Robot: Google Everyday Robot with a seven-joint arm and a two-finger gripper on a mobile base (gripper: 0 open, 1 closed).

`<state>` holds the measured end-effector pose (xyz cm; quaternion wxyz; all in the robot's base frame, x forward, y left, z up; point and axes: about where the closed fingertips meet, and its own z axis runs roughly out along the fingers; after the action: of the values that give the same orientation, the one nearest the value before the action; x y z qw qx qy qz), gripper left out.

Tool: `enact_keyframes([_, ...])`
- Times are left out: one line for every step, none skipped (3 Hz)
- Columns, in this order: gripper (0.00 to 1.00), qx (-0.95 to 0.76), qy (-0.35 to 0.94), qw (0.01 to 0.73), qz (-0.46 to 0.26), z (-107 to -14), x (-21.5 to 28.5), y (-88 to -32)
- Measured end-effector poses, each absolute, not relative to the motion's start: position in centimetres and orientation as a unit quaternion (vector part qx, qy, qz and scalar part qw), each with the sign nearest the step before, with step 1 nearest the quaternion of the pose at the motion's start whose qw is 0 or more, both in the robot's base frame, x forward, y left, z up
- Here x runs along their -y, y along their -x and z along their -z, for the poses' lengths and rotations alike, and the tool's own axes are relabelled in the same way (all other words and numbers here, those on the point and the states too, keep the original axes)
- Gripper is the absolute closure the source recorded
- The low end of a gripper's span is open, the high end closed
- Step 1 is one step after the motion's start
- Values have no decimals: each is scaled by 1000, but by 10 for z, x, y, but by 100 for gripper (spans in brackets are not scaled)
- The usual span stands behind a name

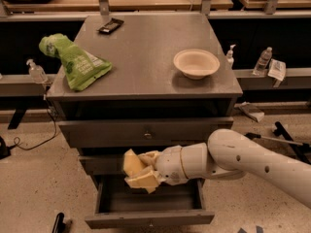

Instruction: Place sponge into bottom drawer

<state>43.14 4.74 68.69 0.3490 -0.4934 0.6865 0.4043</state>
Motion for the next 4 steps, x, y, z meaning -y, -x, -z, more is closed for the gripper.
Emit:
enact_keyframes([100, -687, 493, 349, -403, -685, -47, -432])
enact_keyframes([100, -709, 479, 358, -374, -636, -32, -452])
enact_keyframes([100, -712, 458, 427, -317, -557, 3, -501])
enact_keyframes([100, -717, 438, 439, -318, -486, 11, -516])
